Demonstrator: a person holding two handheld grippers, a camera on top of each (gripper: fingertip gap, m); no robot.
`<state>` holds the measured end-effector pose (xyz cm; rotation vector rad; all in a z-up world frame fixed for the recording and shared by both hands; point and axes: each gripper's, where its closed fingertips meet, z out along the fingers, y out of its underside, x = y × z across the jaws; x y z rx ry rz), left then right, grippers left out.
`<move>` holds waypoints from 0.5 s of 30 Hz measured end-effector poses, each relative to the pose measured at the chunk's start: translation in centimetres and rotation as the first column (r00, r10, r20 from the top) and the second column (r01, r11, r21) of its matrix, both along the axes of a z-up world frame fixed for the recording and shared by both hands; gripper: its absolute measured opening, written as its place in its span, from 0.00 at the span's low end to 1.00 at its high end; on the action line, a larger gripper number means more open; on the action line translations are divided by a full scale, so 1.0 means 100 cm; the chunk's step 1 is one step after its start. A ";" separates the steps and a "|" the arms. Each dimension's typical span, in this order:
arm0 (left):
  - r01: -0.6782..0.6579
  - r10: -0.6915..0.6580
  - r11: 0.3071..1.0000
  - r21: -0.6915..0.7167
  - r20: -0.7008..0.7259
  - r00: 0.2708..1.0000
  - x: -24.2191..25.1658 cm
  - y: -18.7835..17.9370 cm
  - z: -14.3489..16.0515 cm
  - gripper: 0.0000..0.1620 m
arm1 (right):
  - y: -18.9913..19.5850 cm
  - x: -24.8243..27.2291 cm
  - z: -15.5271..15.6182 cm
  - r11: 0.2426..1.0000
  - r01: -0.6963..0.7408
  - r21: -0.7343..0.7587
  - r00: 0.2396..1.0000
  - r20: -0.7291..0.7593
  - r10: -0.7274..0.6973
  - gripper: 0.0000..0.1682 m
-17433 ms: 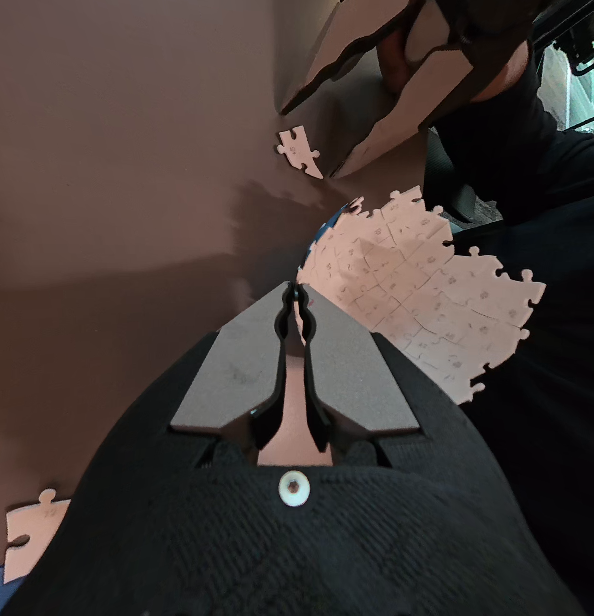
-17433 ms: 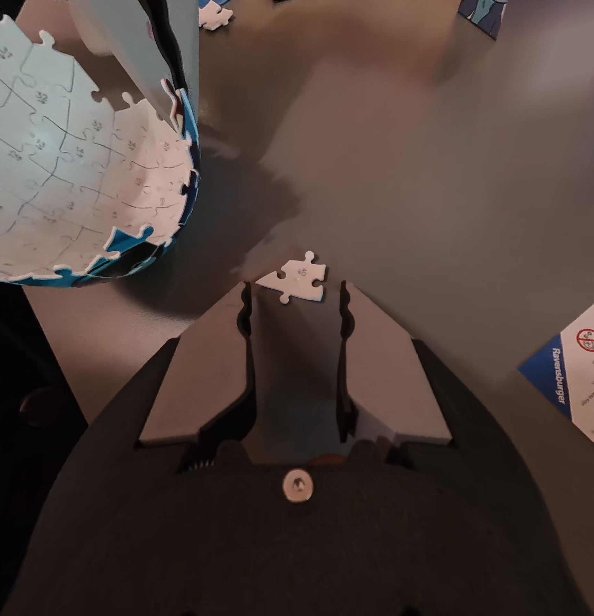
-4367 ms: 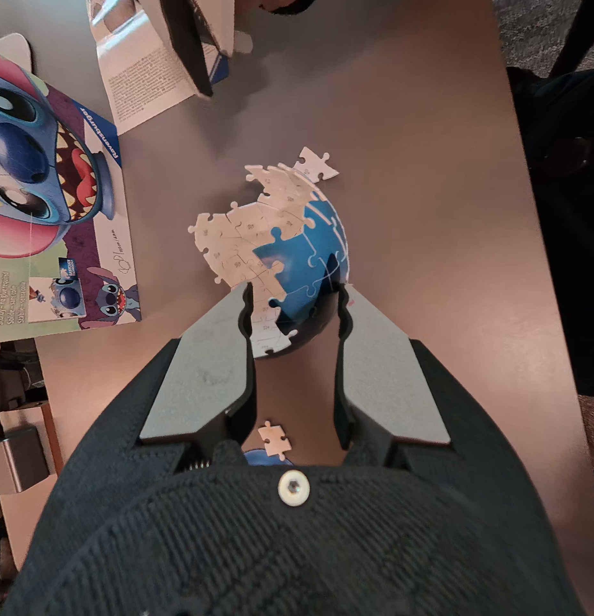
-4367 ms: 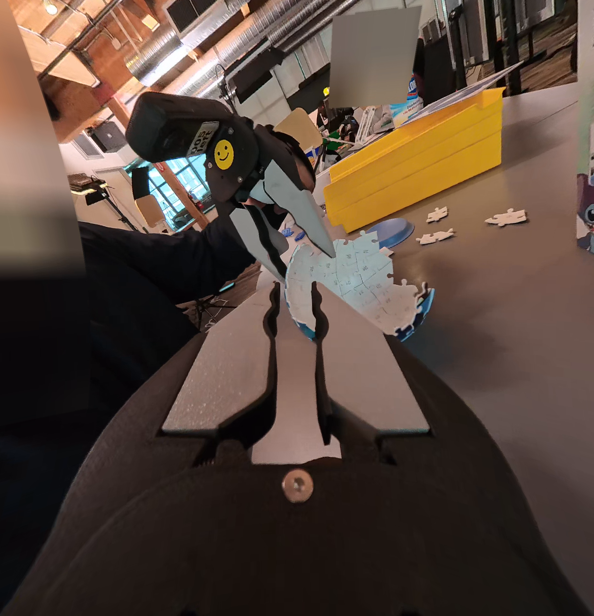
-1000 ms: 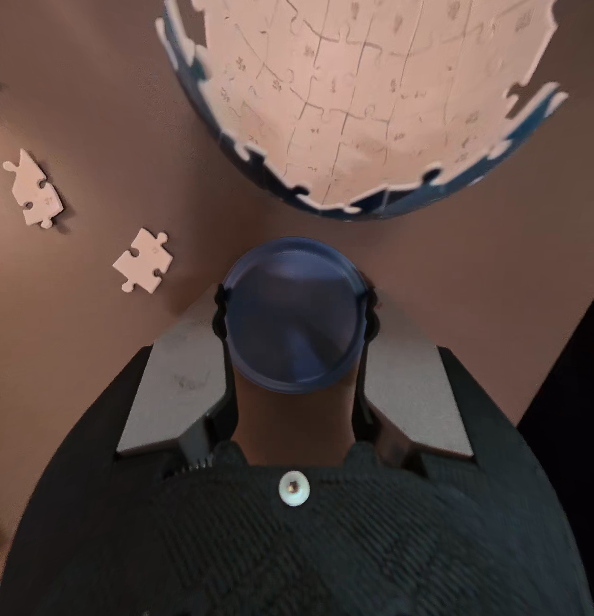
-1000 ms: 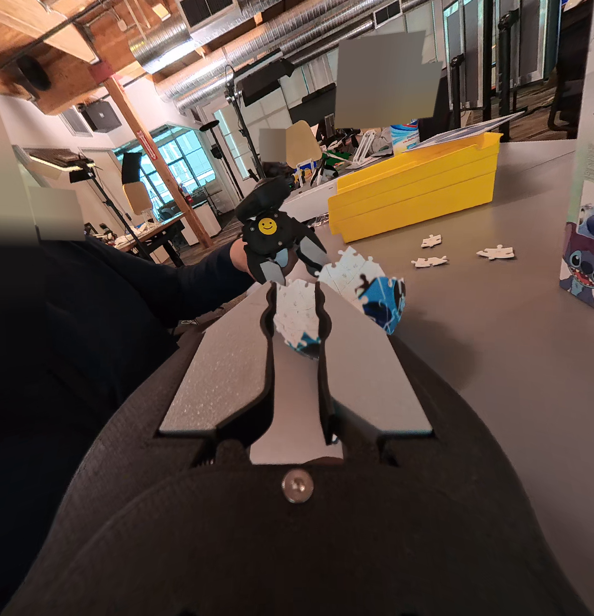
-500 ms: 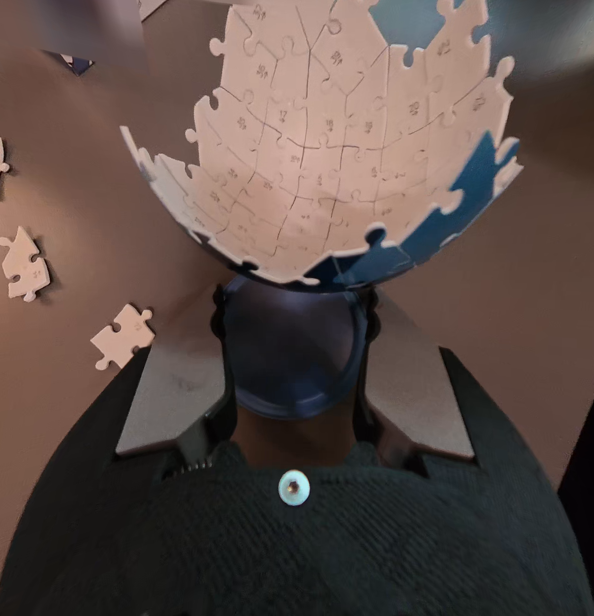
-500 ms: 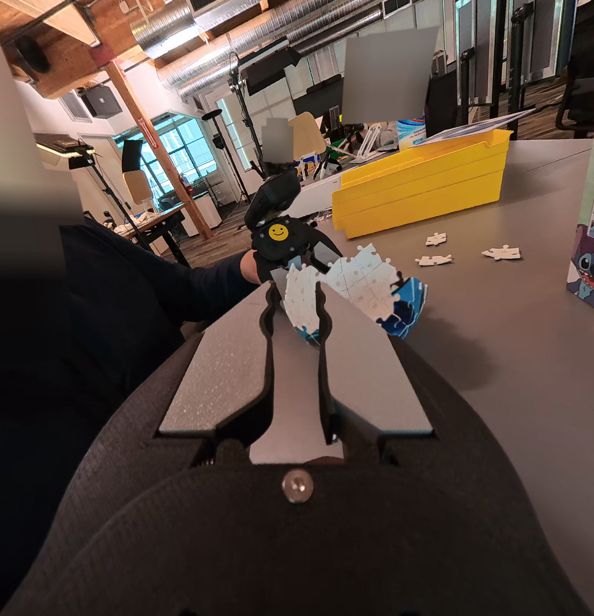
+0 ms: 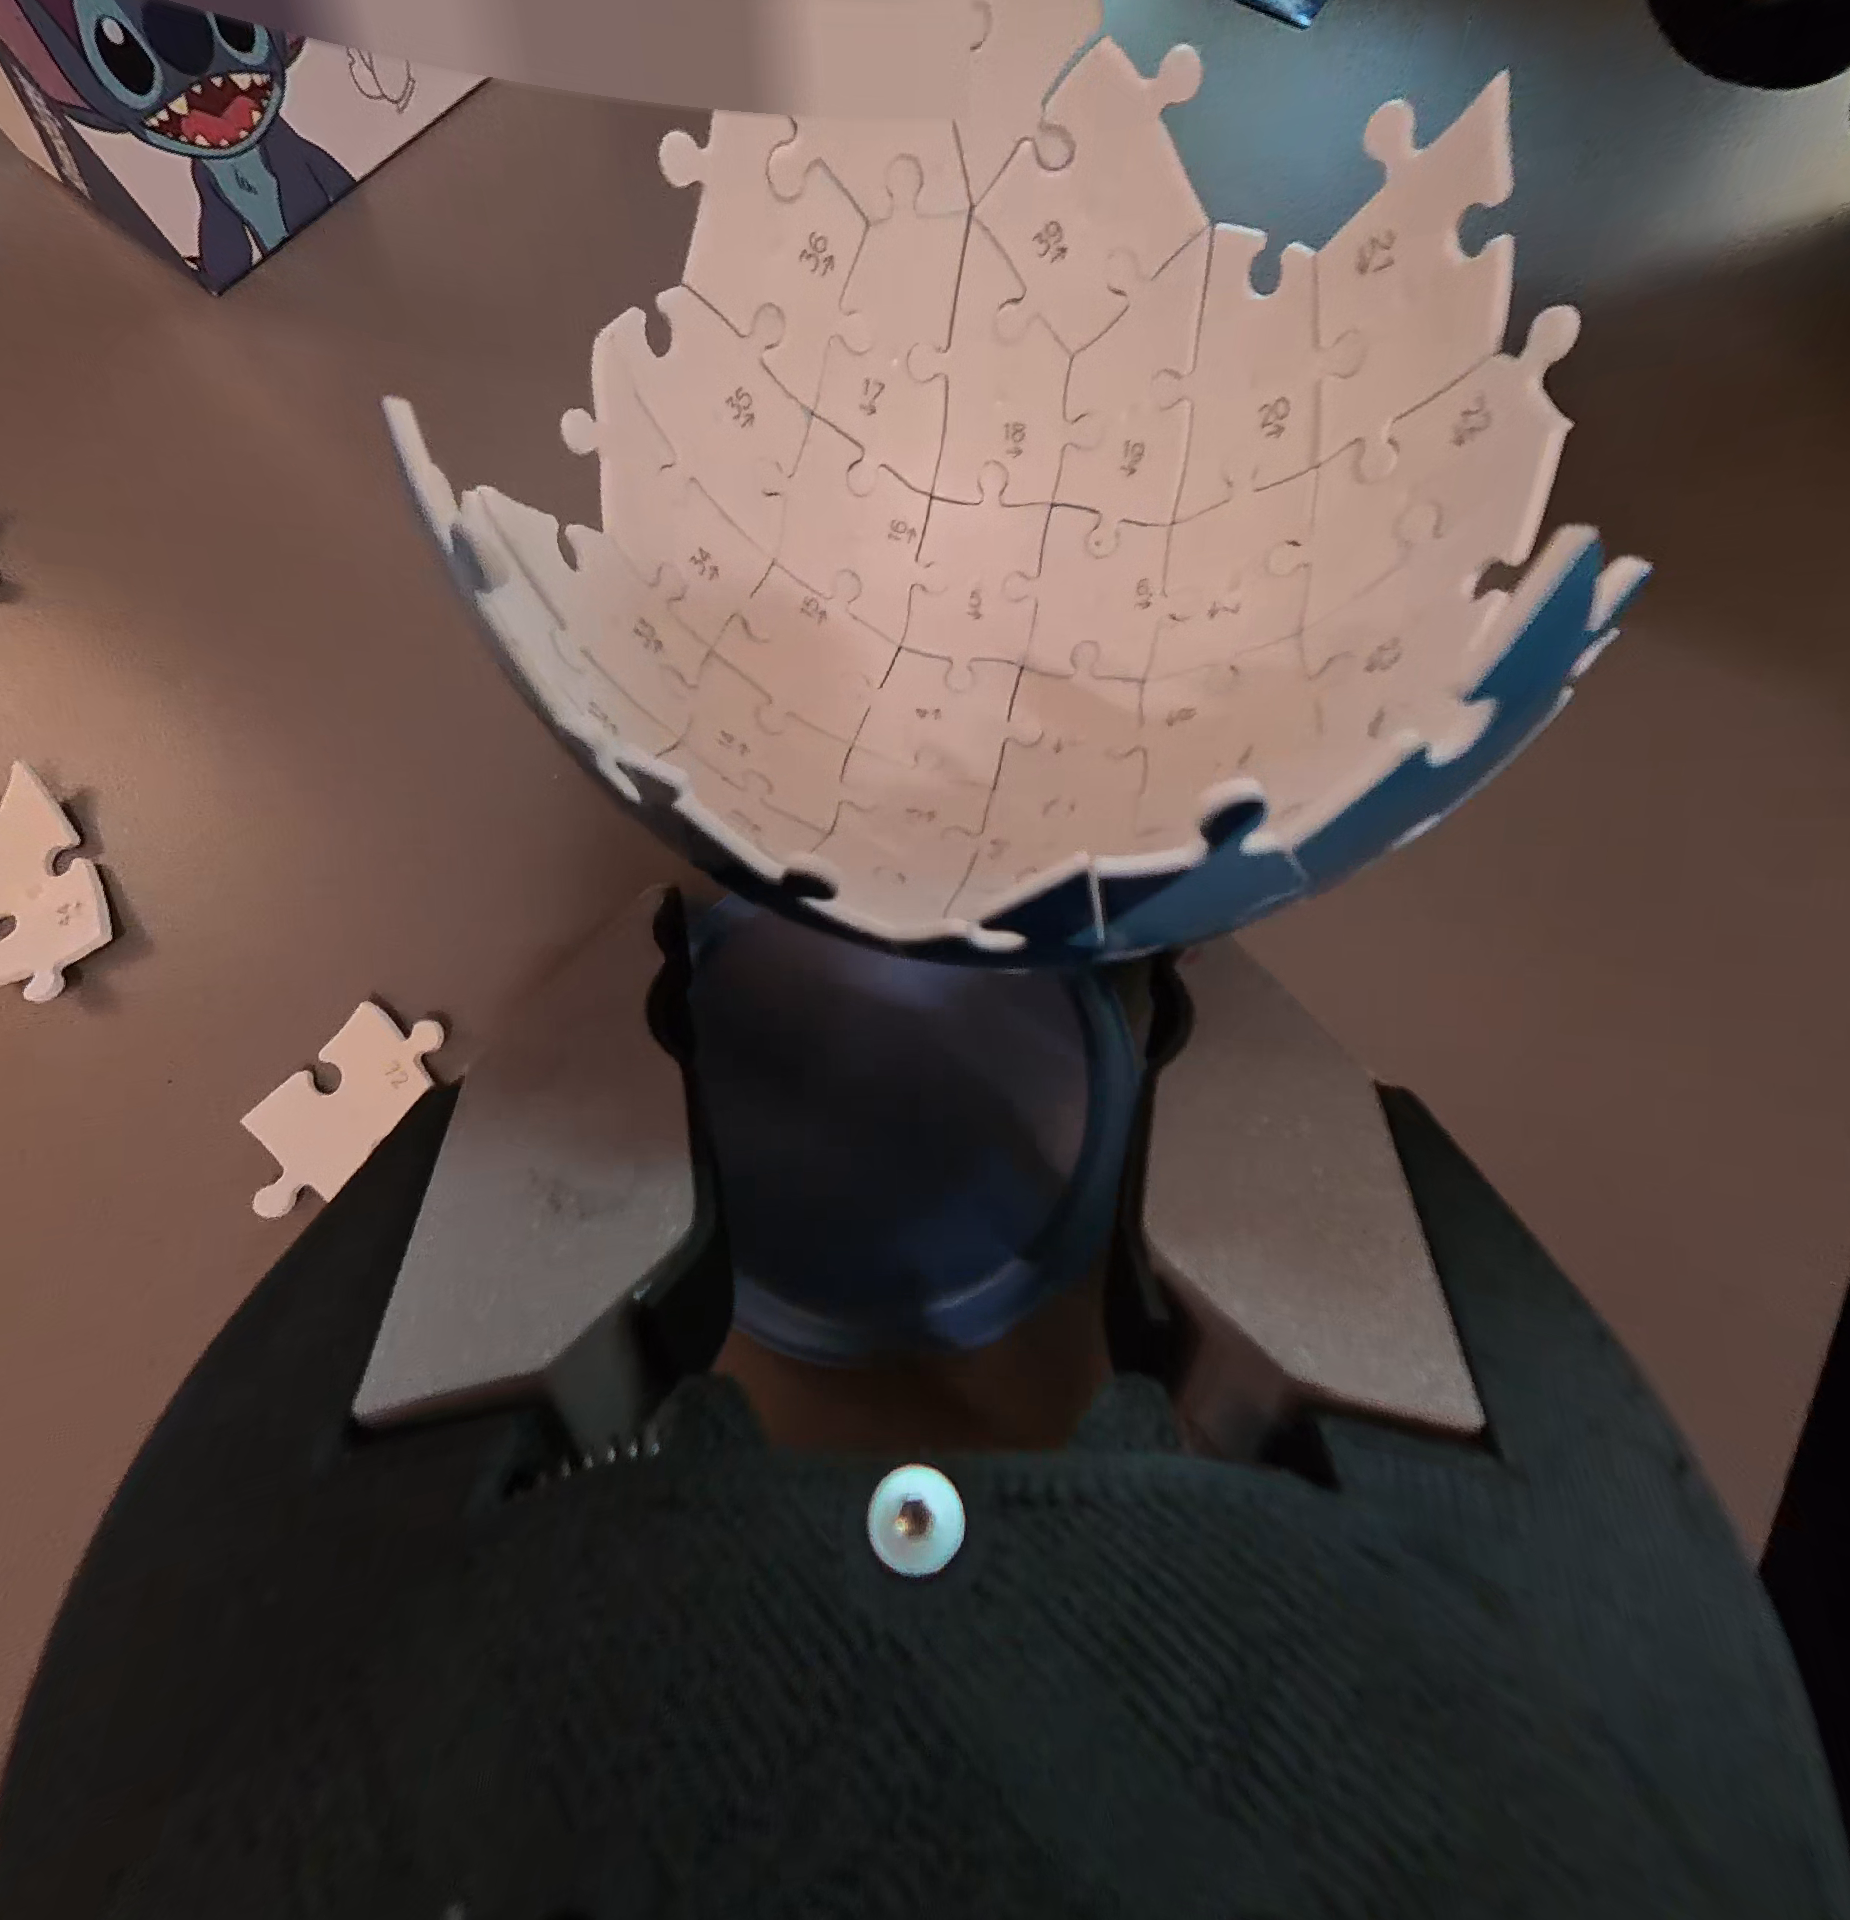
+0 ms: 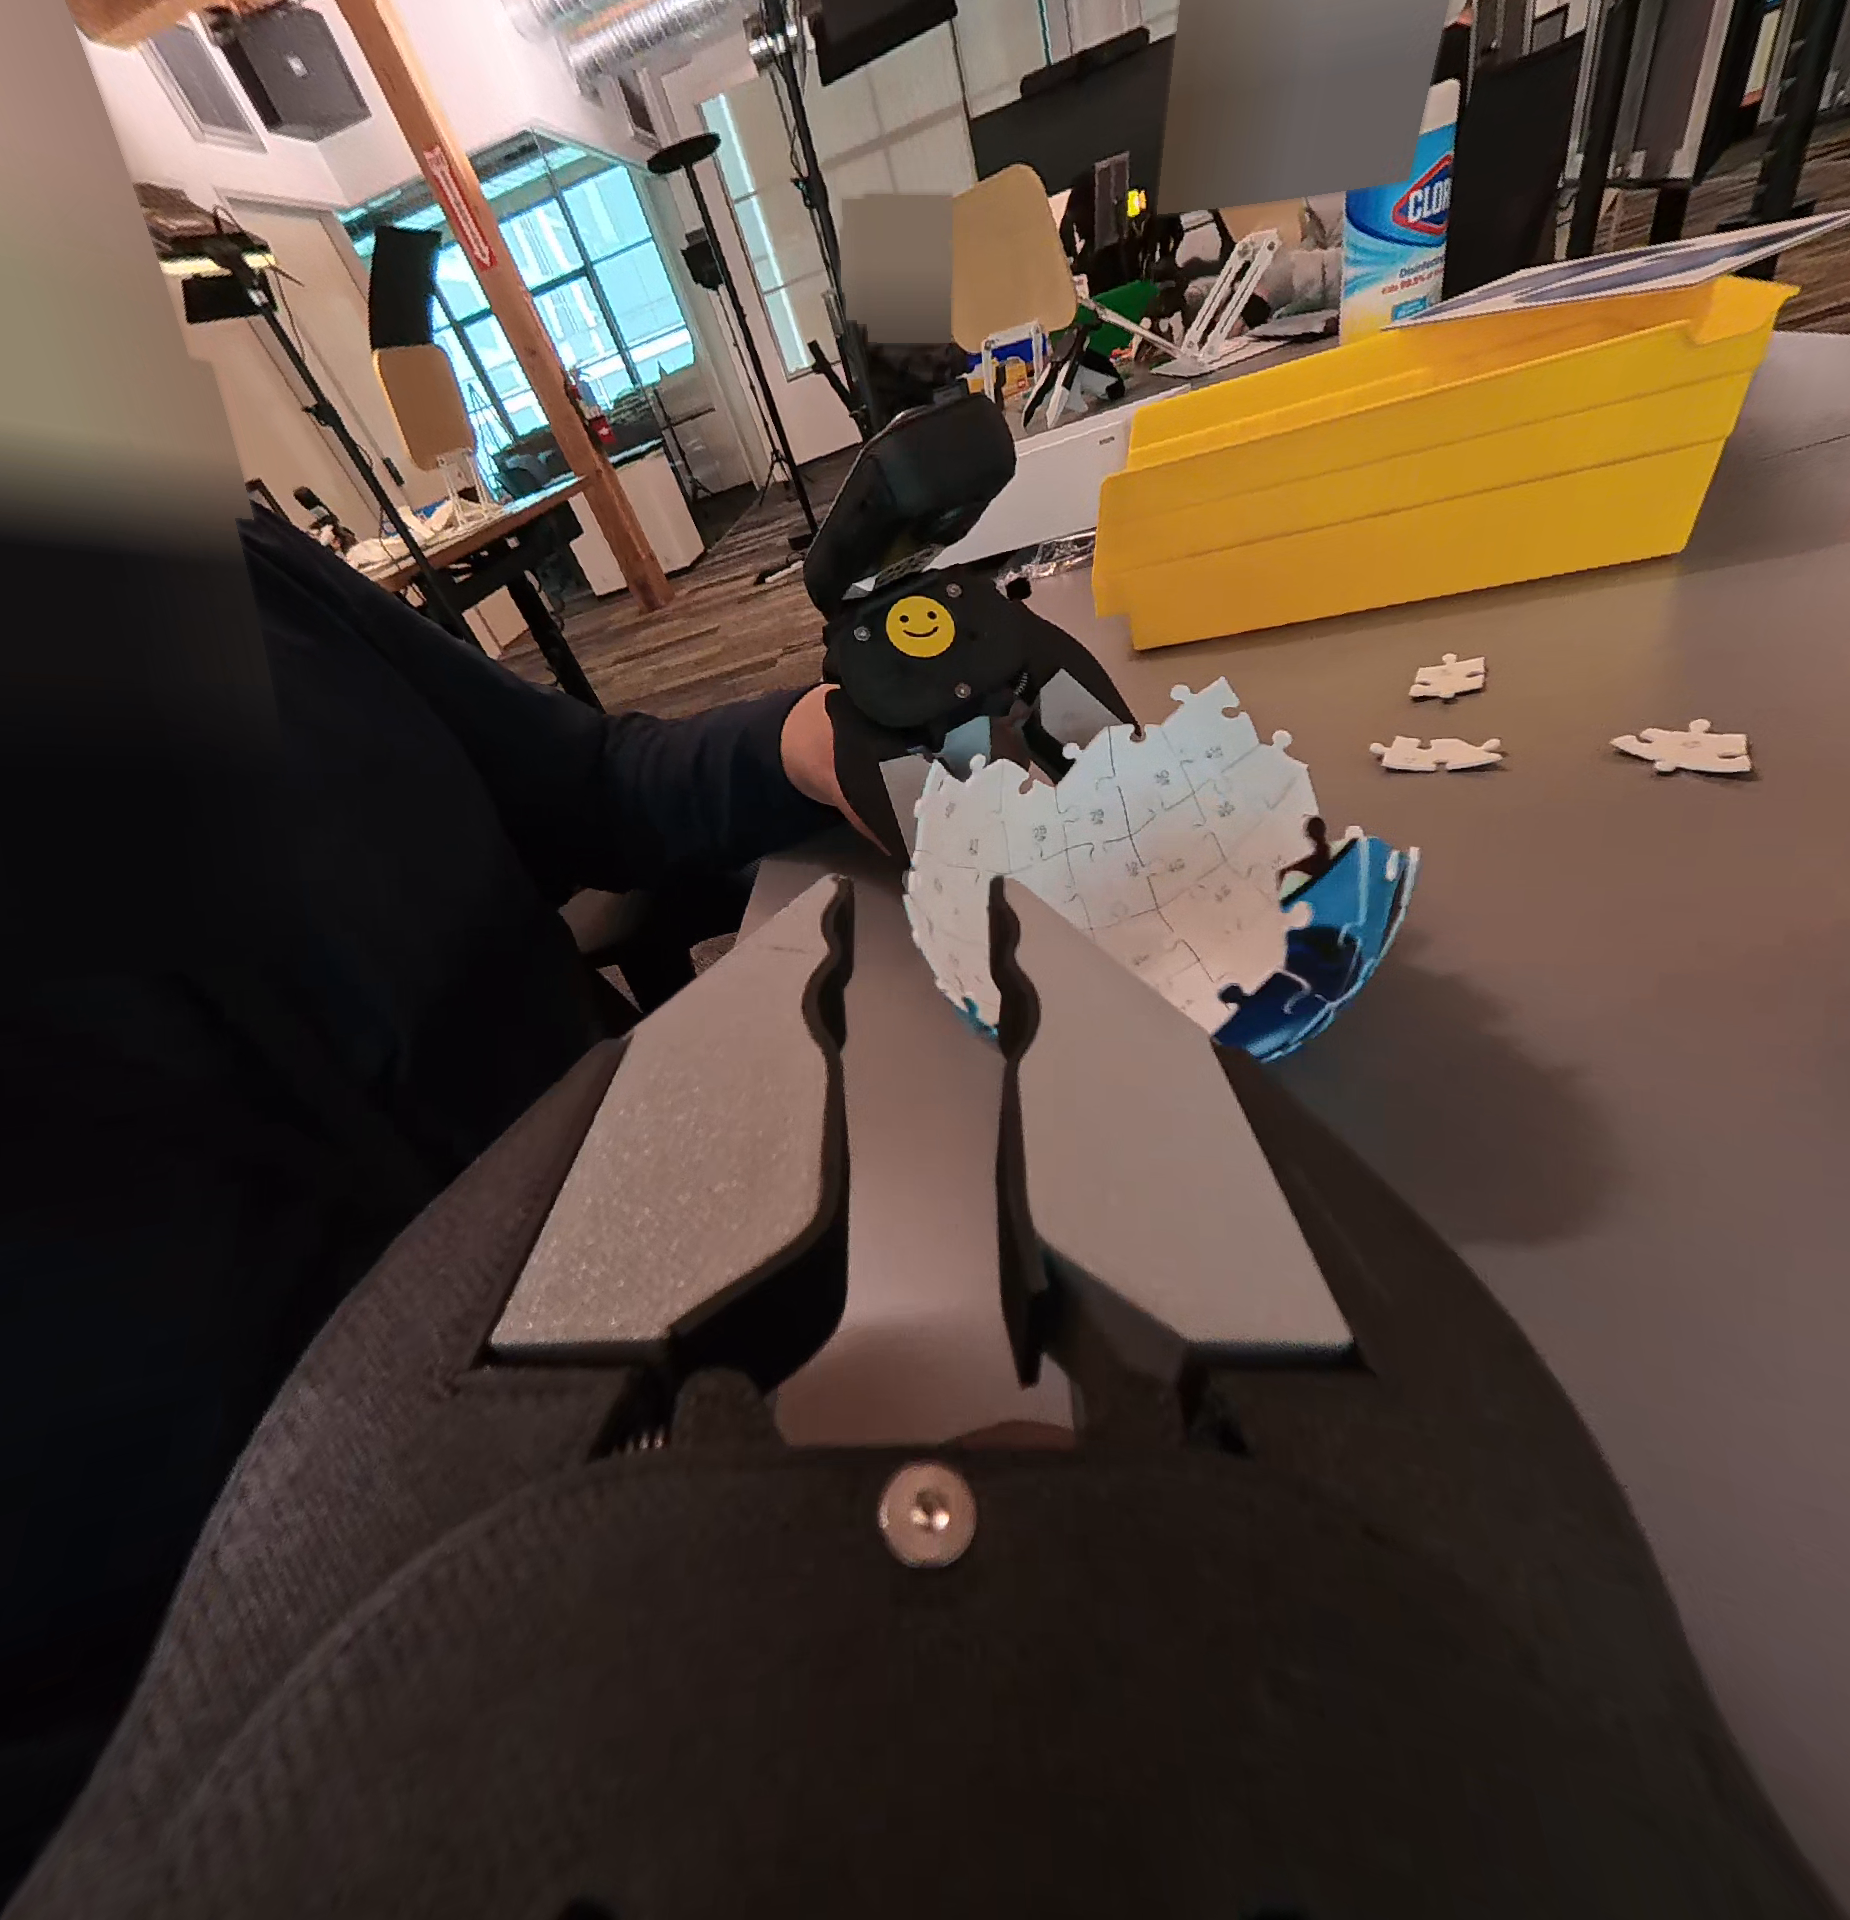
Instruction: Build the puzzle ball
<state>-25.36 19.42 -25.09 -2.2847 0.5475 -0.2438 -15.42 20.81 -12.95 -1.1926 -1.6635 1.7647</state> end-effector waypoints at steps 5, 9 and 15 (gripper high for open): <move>0.020 -0.021 0.999 -0.046 -0.018 1.000 -0.004 -0.011 0.001 0.54 | -0.002 0.000 -0.002 1.000 -0.004 0.022 1.000 0.003 0.004 0.14; 0.017 -0.019 0.998 -0.068 -0.037 0.999 -0.018 -0.026 0.007 0.54 | 0.000 0.000 -0.001 1.000 -0.003 0.005 1.000 0.003 0.003 0.14; -0.034 0.028 0.995 -0.093 -0.062 0.998 -0.046 -0.046 0.006 0.53 | -0.011 0.001 0.001 0.999 -0.033 0.034 0.999 -0.016 0.033 0.16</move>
